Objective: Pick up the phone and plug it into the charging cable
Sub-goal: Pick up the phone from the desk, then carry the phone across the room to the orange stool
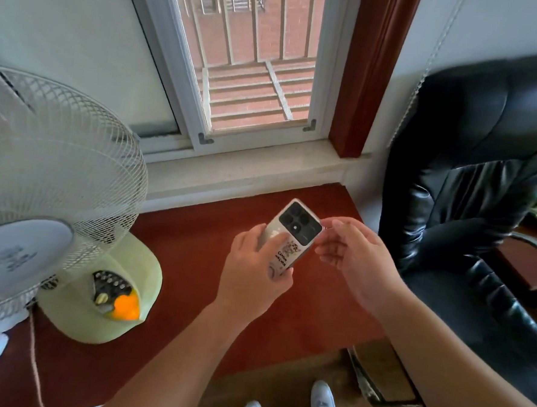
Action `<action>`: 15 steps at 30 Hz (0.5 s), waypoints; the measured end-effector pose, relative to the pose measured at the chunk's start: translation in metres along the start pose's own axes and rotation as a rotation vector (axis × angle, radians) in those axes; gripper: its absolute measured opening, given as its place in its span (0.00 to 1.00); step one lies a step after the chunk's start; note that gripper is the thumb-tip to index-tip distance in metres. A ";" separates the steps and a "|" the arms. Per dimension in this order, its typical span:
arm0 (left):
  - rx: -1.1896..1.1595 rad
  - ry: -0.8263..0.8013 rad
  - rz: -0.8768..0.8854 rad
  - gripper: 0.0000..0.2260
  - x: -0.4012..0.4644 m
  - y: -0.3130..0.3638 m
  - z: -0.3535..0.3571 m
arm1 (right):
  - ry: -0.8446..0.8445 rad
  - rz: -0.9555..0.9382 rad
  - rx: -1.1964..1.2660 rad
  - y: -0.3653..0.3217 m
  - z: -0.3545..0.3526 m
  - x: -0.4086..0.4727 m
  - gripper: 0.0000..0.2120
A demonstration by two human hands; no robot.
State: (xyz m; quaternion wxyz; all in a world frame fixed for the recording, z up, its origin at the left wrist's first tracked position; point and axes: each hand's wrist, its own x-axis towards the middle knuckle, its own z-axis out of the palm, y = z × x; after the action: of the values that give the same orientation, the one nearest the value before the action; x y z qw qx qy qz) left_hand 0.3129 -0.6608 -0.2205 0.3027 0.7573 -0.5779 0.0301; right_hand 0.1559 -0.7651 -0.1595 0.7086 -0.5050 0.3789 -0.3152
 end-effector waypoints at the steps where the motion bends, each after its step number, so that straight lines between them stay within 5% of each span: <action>1: 0.009 -0.004 0.031 0.25 -0.001 0.001 -0.003 | 0.009 -0.011 0.003 -0.002 0.001 -0.005 0.11; 15: -0.114 -0.094 0.382 0.22 -0.009 0.032 -0.014 | 0.240 -0.136 0.165 -0.004 -0.005 -0.083 0.11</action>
State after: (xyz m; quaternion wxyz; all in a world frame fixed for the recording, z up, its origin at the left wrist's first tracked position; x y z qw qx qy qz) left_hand 0.2863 -0.6511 -0.1989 0.3066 0.6161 -0.7253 0.0191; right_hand 0.1088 -0.7000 -0.1383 0.6744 -0.4283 0.3985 -0.4504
